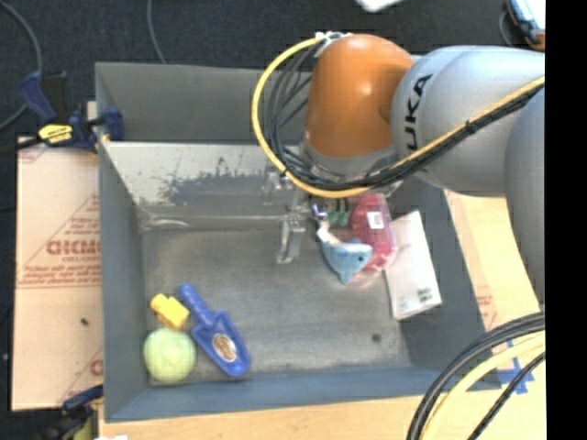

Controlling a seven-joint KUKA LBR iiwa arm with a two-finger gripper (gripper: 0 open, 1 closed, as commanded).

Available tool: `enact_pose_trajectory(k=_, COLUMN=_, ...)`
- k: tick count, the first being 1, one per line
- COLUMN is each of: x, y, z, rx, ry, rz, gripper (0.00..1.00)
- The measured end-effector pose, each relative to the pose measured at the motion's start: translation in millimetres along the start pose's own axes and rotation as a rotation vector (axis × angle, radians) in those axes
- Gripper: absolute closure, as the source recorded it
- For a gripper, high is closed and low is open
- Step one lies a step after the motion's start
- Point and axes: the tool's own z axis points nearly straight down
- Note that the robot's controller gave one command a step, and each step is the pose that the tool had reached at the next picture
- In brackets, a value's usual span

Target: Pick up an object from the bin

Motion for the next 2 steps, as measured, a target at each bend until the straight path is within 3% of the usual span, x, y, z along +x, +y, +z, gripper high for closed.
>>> enact_pose_trajectory(k=1, x=-0.5, y=-16.3, z=70.6, rx=0.003, ry=0.003, rz=-0.141, gripper=0.00)
enact_pose_trajectory(k=2, x=-1.3, y=-31.7, z=28.0, rx=-0.001, ry=-0.001, rz=-0.061, gripper=0.00)
